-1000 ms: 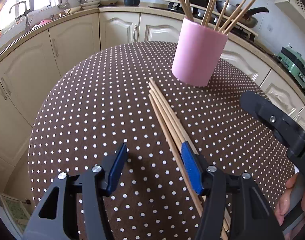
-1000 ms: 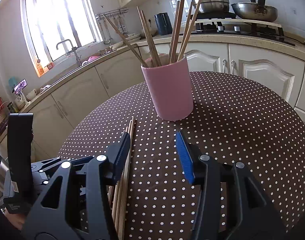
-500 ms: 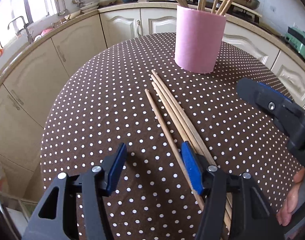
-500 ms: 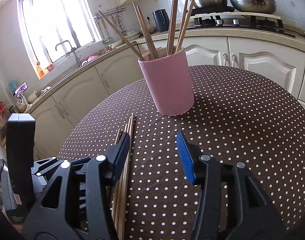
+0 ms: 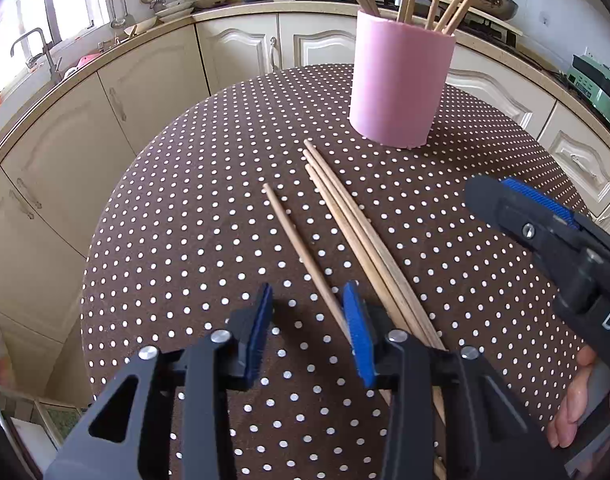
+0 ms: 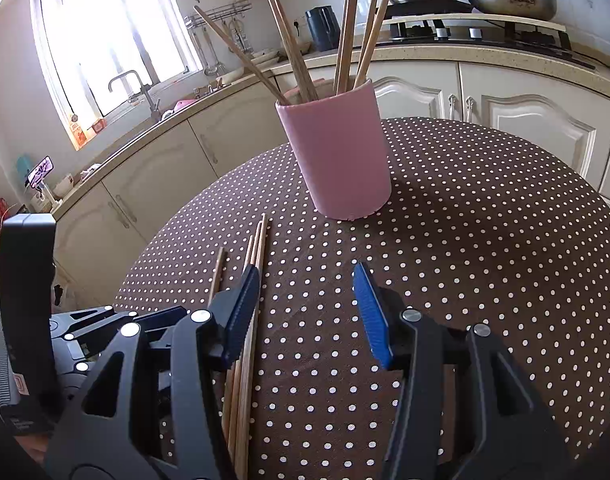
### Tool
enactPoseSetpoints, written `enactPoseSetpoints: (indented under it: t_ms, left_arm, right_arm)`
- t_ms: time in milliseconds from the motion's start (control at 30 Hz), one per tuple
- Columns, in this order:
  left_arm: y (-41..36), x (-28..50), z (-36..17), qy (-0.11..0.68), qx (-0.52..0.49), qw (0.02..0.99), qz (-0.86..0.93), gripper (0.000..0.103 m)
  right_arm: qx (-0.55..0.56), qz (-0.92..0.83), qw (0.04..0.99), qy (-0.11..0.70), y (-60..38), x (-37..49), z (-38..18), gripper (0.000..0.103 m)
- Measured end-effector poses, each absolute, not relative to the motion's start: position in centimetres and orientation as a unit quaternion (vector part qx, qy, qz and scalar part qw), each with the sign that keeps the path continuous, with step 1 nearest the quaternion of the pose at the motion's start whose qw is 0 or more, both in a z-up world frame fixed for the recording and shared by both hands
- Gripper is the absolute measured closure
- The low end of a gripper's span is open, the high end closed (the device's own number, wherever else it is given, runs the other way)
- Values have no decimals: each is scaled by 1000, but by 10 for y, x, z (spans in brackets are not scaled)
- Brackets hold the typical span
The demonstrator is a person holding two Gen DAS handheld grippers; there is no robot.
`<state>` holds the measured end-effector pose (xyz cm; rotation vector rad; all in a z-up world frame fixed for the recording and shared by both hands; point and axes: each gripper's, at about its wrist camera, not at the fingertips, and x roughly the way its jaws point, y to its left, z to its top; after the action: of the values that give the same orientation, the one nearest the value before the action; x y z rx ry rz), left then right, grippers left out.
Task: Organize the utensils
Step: 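Move both open tools down toward the remaining chopsticks on the table, then close the left tool on one chopstick while the right tool grasps another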
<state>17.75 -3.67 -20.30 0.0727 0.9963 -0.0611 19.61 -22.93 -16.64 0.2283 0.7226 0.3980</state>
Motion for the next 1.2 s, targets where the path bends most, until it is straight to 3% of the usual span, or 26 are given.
enactPoseSetpoints:
  t_ms: [133,333,1200]
  left_arm:
    - [-31,180,-202,479,32,877,-25,87]
    - [-22,180,-203,476,19,879,-33,96]
    - [-7,180,-205,460,-22,885,-62,97]
  right_arm:
    - [103,194,906,363,-225,198,-169,53]
    - [88,200,899,381,-218,200,-174,53]
    - [-7,195,876,442,-167,208,-187,54]
